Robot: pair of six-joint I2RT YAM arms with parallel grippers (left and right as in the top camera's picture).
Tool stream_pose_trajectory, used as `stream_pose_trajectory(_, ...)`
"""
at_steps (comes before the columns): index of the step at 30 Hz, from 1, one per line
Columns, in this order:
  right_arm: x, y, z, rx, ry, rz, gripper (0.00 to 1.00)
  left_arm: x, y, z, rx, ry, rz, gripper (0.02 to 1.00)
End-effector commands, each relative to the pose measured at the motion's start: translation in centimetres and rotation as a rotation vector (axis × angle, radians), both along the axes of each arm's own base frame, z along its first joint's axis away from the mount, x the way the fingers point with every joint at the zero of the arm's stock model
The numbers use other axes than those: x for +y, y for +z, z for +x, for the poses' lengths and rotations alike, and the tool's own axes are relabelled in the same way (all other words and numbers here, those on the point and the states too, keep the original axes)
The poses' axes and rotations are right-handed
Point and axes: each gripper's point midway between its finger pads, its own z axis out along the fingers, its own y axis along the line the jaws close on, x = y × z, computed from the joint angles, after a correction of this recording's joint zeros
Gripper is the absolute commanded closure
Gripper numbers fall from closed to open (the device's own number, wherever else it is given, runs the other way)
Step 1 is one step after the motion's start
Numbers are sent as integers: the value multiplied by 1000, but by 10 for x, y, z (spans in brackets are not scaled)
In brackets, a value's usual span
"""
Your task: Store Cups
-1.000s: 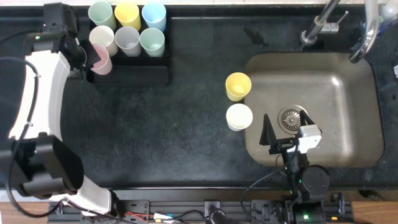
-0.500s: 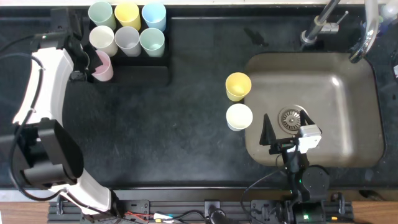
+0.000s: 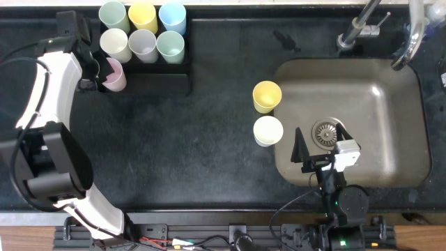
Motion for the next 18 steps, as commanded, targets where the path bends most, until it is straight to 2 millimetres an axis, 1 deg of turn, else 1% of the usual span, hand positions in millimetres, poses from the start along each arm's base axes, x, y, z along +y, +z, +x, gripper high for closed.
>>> stream_pose_trajectory(1,0,-3,0,-2,-2,4,3,-2,-8,-1,18,-8,-12,869)
stream_pose_trajectory(4,0,-3,0,-2,-2,4,3,-1,-8,-1,18,-8,-11,645)
stream_pose_trajectory(6,0,-3,0,-2,-2,4,5,-1,-7,-1,14,-7,-9,527)
stream_pose_trajectory(7,0,-3,0,-3,-2,4,3,1,-4,-1,8,12,-1,478)
stream_pose_trajectory(9,0,-3,0,-2,-2,4,5,5,9,-4,-17,48,18,382)
stream_pose_trajectory(10,0,-3,0,-2,-2,4,5,6,18,-4,-38,62,25,351)
stream_pose_trajectory(12,0,-3,0,-3,-1,4,5,6,41,-5,-95,79,31,321)
stream_pose_trajectory(15,0,-3,0,-2,-2,4,5,5,81,-9,-199,102,34,288)
stream_pose_trajectory(18,0,-3,0,-2,-2,4,3,-4,121,-13,-303,86,39,268)
